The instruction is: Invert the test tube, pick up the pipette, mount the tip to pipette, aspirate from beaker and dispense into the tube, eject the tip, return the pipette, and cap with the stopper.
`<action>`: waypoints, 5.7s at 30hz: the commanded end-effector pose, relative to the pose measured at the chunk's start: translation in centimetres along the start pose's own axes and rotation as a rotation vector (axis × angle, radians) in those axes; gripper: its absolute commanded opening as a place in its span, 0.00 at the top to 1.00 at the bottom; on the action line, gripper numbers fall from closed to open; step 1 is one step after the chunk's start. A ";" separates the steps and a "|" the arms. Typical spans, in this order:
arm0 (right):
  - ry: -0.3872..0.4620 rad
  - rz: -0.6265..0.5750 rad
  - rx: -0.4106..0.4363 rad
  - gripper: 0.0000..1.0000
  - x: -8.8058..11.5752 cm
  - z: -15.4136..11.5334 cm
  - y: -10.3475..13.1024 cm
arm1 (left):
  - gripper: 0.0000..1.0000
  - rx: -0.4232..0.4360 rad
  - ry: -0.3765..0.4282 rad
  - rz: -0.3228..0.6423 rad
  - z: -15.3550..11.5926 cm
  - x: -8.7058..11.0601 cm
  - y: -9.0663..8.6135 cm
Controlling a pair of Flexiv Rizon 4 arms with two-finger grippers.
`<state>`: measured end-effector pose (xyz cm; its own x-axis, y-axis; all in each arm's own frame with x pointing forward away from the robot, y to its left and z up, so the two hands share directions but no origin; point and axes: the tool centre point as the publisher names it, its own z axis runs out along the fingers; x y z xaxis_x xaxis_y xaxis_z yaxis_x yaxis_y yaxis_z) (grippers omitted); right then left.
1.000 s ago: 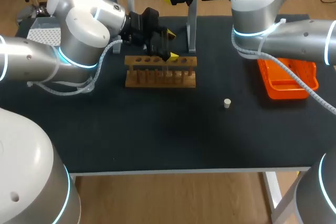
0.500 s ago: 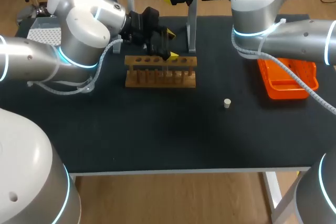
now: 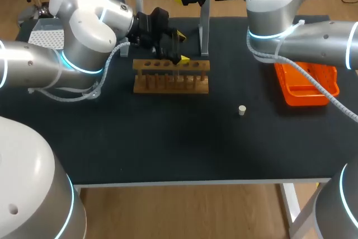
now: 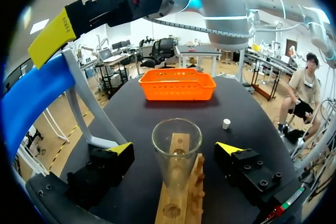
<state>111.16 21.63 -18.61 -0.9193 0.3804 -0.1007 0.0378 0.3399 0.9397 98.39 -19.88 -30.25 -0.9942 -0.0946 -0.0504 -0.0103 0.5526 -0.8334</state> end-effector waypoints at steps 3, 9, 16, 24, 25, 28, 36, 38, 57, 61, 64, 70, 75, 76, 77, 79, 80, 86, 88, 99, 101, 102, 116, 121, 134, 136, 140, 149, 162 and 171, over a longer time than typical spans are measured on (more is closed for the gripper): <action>0.005 0.000 0.003 0.00 -0.1 -0.1 0.0 | 0.00 0.000 -0.003 -0.001 0.0 0.1 0.0; 0.005 0.000 0.003 0.00 -0.1 -0.1 0.0 | 0.00 0.000 -0.003 -0.001 0.0 0.1 0.0; 0.005 0.000 0.003 0.00 -0.1 -0.1 0.0 | 0.00 0.000 -0.003 -0.001 0.0 0.1 0.0; 0.003 -0.017 0.032 0.00 0.7 -3.6 -2.0 | 0.00 0.000 -0.003 -0.001 0.0 0.1 0.0; -0.005 -0.025 0.041 0.00 1.1 -4.5 -2.5 | 0.00 0.000 -0.003 -0.001 0.0 0.1 0.0; -0.010 -0.020 0.042 0.00 1.9 -7.1 -3.6 | 0.00 0.000 -0.003 -0.001 0.0 0.1 0.0; -0.014 -0.002 0.013 0.00 3.9 -14.3 -6.7 | 0.00 0.000 -0.003 -0.001 0.0 0.1 0.0; -0.011 0.008 0.006 0.00 4.5 -16.1 -7.7 | 0.00 0.000 -0.003 -0.001 0.0 0.1 0.0; 0.006 0.061 0.057 0.00 12.7 -29.1 -15.7 | 0.00 0.000 -0.003 -0.001 0.0 0.1 0.0; 0.012 0.068 0.080 0.00 14.4 -29.9 -17.1 | 0.00 0.000 -0.003 -0.001 0.0 0.1 0.0; 0.020 0.076 0.095 0.00 15.7 -30.0 -18.1 | 0.00 0.000 -0.003 -0.001 0.0 0.1 0.0; 0.021 0.092 0.124 0.00 17.1 -29.2 -20.2 | 0.00 0.000 -0.003 -0.001 0.0 0.1 0.0; 0.021 0.084 0.152 0.00 18.3 -28.2 -21.6 | 0.00 0.000 -0.003 -0.001 0.0 0.1 0.0; 0.020 0.087 0.157 0.00 18.4 -28.0 -21.9 | 0.00 0.000 -0.003 -0.001 0.0 0.1 0.0; 0.019 0.089 0.162 0.00 18.7 -27.7 -22.2 | 0.00 0.000 -0.003 -0.001 0.0 0.1 0.0; 0.017 0.095 0.169 0.00 19.0 -27.3 -22.6 | 0.00 0.000 -0.003 -0.001 0.0 0.1 0.0; 0.014 0.100 0.173 0.00 19.1 -27.1 -22.9 | 0.00 0.000 -0.003 -0.001 0.0 0.1 0.0; -0.007 0.130 0.191 0.00 19.6 -26.1 -24.4 | 0.00 0.000 -0.003 -0.001 0.0 0.1 0.0; -0.017 0.131 0.203 0.00 19.7 -25.9 -24.8 | 0.00 0.000 -0.003 -0.001 0.0 0.1 0.0; -0.022 0.119 0.249 0.00 20.8 -24.0 -26.2 | 0.00 0.000 -0.003 -0.001 0.0 0.1 0.0; -0.021 0.118 0.251 0.00 20.9 -23.8 -26.2 | 0.00 0.000 -0.003 -0.001 0.0 0.1 0.0; -0.020 0.116 0.255 0.00 20.9 -23.6 -26.3 | 0.00 0.000 -0.003 -0.001 0.0 0.1 0.0; -0.032 0.125 0.291 0.00 21.1 -22.0 -27.2 | 0.00 0.000 -0.003 -0.001 0.0 0.1 0.0; -0.038 0.123 0.302 0.00 21.2 -21.5 -27.5 | 0.00 0.000 -0.003 -0.001 0.0 0.1 0.0; -0.073 0.123 0.285 0.00 21.0 -20.7 -28.5 | 0.00 0.000 -0.003 -0.001 0.0 0.1 0.0; -0.074 0.135 0.282 0.00 20.9 -20.5 -28.6 | 0.00 0.000 -0.003 -0.001 0.0 0.1 0.0; -0.075 0.138 0.280 0.00 20.8 -20.1 -28.7 | 0.00 0.000 -0.003 -0.001 0.0 0.1 0.0; -0.071 0.133 0.286 0.00 20.8 -19.5 -28.9 | 0.00 0.000 -0.003 -0.001 0.0 0.1 0.0; -0.063 0.144 0.307 0.05 20.6 -18.5 -29.5 | 0.00 0.000 -0.003 -0.001 0.0 0.1 0.0; -0.060 0.146 0.314 0.27 20.6 -18.0 -29.7 | 0.00 0.000 -0.003 -0.001 0.0 0.1 0.0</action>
<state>83.90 3.69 -42.50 -0.8707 0.4918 -0.0012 0.2928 0.5202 0.8023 98.27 -19.83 -30.24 -0.9939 -0.0967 -0.0524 -0.0096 0.5511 -0.8344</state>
